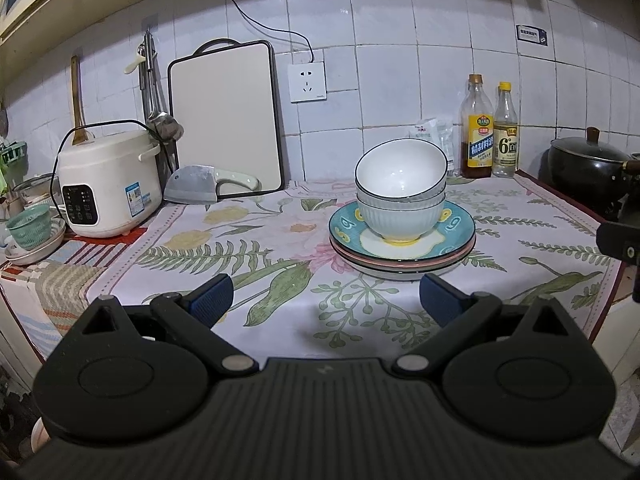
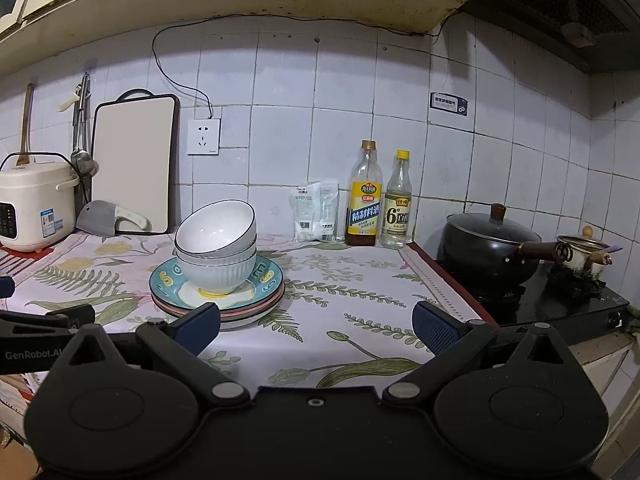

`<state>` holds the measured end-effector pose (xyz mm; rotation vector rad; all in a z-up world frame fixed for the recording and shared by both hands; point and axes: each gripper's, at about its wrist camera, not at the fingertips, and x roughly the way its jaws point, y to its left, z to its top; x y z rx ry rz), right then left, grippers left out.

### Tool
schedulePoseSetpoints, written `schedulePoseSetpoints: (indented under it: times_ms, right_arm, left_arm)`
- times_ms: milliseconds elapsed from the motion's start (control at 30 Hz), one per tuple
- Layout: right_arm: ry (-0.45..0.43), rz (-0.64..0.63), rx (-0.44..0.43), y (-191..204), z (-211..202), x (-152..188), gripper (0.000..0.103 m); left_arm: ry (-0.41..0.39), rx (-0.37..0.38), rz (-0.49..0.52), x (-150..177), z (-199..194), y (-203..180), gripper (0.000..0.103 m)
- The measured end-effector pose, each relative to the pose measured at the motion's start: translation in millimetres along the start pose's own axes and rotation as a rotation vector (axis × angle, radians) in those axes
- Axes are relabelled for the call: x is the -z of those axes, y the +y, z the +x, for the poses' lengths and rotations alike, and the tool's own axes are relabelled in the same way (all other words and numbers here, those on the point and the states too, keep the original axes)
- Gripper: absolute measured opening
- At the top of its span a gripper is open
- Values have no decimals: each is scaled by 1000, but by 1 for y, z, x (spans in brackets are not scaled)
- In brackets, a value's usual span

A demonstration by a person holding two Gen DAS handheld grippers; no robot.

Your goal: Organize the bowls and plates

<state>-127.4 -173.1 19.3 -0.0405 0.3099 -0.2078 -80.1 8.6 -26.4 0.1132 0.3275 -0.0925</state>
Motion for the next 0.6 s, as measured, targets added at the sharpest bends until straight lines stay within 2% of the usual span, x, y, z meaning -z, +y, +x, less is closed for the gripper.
schedulePoseSetpoints:
  times_ms: [600]
  right_arm:
    - [7, -16, 14, 4, 4, 1, 103]
  left_arm:
    - [0, 13, -13, 1, -1, 4, 103]
